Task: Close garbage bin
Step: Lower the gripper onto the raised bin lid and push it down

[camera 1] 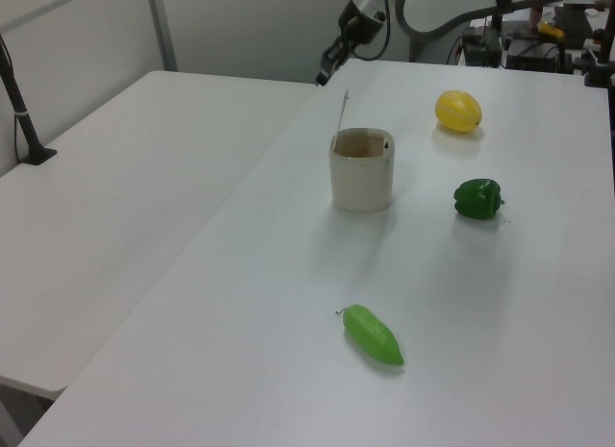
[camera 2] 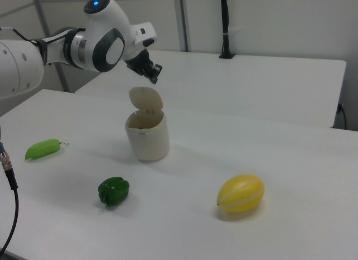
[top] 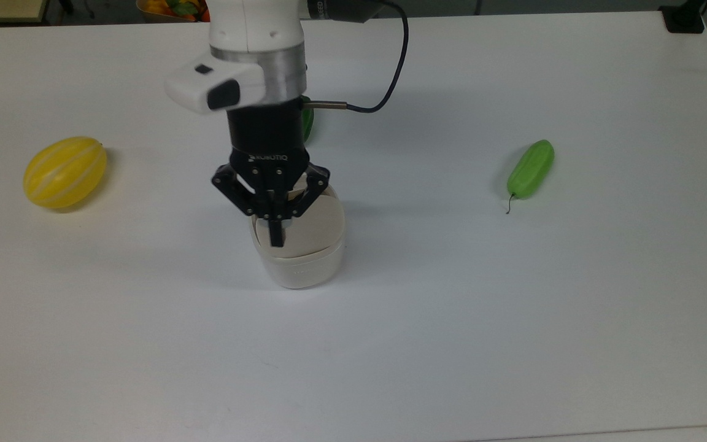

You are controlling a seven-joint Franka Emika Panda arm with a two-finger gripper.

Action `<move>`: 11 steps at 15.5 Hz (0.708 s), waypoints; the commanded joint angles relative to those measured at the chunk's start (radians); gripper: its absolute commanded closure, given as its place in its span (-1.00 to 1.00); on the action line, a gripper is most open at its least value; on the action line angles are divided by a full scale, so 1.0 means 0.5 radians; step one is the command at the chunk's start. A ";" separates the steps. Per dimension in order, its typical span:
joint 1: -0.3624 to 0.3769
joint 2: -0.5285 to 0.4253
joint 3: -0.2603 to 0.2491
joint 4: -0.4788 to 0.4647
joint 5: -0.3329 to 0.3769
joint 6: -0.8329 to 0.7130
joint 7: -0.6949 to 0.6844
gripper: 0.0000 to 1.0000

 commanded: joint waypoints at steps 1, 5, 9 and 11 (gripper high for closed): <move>-0.014 -0.065 0.024 0.019 0.211 -0.475 -0.314 1.00; -0.042 -0.072 0.027 0.003 0.230 -0.651 -0.352 1.00; -0.063 -0.087 0.027 -0.098 0.200 -0.759 -0.400 1.00; -0.060 -0.087 0.024 -0.153 0.197 -0.771 -0.422 1.00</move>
